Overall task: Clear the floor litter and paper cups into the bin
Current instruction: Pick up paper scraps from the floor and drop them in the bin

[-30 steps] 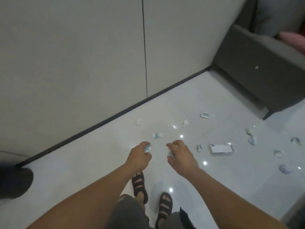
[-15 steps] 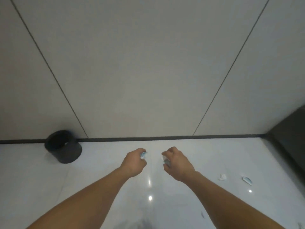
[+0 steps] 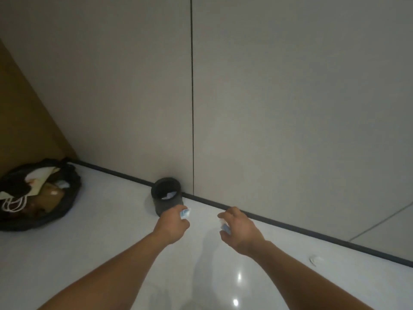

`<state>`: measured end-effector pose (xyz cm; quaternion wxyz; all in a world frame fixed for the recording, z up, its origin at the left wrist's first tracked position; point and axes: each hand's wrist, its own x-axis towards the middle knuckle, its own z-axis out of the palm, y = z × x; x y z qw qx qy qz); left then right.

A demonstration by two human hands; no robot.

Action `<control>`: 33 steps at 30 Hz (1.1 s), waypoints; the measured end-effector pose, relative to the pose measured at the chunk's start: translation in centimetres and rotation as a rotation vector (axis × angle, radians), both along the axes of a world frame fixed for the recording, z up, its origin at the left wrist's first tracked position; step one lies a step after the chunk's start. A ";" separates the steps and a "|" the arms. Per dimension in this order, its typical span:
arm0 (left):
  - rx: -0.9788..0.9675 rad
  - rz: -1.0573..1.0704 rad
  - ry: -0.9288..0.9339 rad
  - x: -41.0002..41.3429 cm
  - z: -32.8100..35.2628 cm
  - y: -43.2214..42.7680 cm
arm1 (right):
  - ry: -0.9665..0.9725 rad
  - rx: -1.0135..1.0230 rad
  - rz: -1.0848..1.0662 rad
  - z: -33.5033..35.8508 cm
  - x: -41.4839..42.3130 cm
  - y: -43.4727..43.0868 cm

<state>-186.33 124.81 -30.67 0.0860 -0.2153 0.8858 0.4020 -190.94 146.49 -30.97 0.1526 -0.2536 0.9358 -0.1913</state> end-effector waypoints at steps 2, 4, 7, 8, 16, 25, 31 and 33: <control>0.020 0.028 -0.004 -1.2 -0.4 -1.5 | -0.005 -0.011 0.040 -0.1 -1.6 -2.0; 0.044 0.059 -0.012 -2.6 -0.6 -2.7 | -0.009 -0.018 0.088 -0.3 -3.6 -3.9; 0.051 0.103 -0.022 -5.1 -0.4 -4.9 | -0.005 -0.034 0.114 -0.7 -7.8 -7.2; 0.040 0.116 -0.028 -5.9 -0.2 -5.8 | -0.004 -0.038 0.117 -0.8 -9.2 -8.4; -0.017 0.194 -0.004 -11.8 0.6 -14.0 | 0.020 -0.046 0.242 -1.4 -17.7 -18.2; 0.059 0.145 -0.034 -17.3 -3.0 -24.8 | -0.032 0.038 0.214 -5.2 -22.2 -29.1; 0.055 0.042 -0.095 -22.0 -4.3 -33.8 | -0.134 0.026 0.044 -6.9 -23.5 -36.5; 0.038 -0.011 -0.109 -24.0 -4.8 -35.2 | -0.140 0.004 0.003 -7.4 -23.9 -37.3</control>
